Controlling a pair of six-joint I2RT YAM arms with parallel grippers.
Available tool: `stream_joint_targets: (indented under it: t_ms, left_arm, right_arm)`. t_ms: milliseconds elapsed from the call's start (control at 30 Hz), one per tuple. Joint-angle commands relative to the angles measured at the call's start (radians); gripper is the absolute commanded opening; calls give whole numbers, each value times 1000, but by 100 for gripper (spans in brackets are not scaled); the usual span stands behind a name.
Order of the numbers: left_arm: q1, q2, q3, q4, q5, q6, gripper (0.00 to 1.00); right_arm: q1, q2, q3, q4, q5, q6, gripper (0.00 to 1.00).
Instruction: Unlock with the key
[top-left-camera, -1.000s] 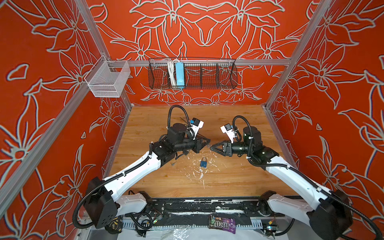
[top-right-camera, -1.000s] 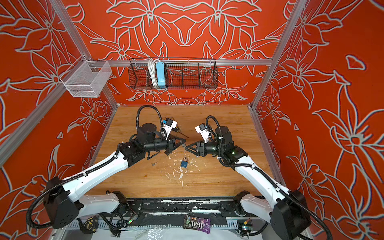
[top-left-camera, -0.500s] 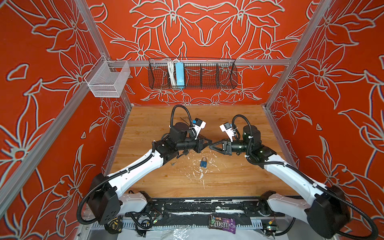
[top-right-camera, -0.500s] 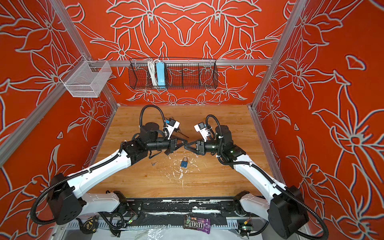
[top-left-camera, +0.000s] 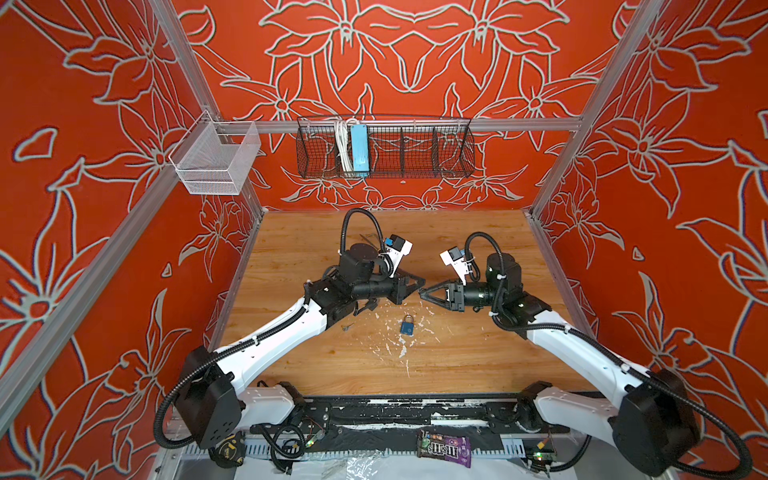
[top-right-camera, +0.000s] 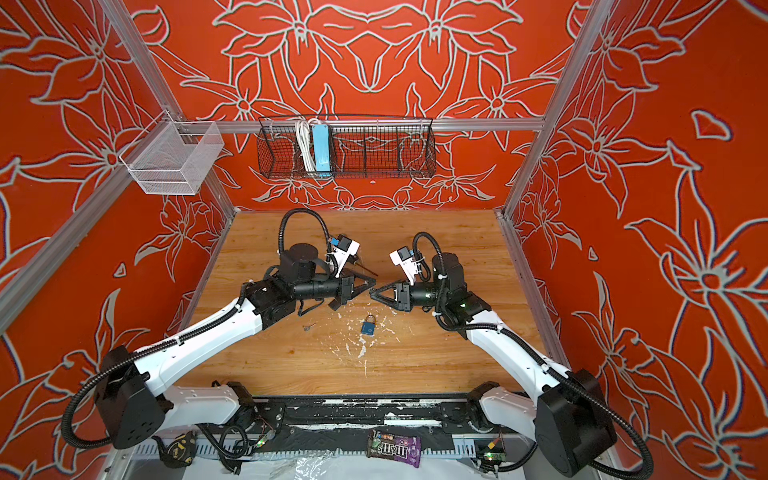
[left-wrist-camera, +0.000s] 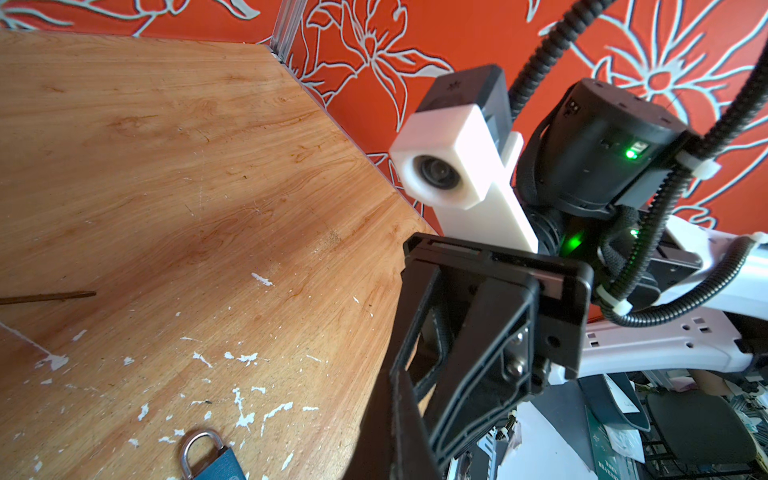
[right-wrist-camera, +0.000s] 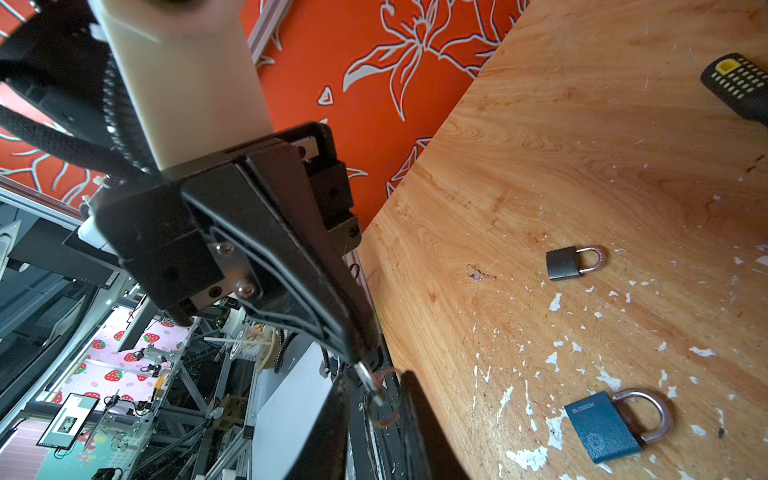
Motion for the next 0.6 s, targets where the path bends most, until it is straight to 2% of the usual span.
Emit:
stream_joint_targets:
  t_ms: [0,333,567]
  left_arm:
    - [4,4,31,17,23,8,0]
    - [4,6,41,16,27,15,0]
    - [4,13,45,22,30,10,0]
  right_arm:
    - [-9,9,-8,64,-22,20,19]
    - [-10,41,-16,130,-61,62,16]
    - [-11,39,-19,121,-65,59,4]
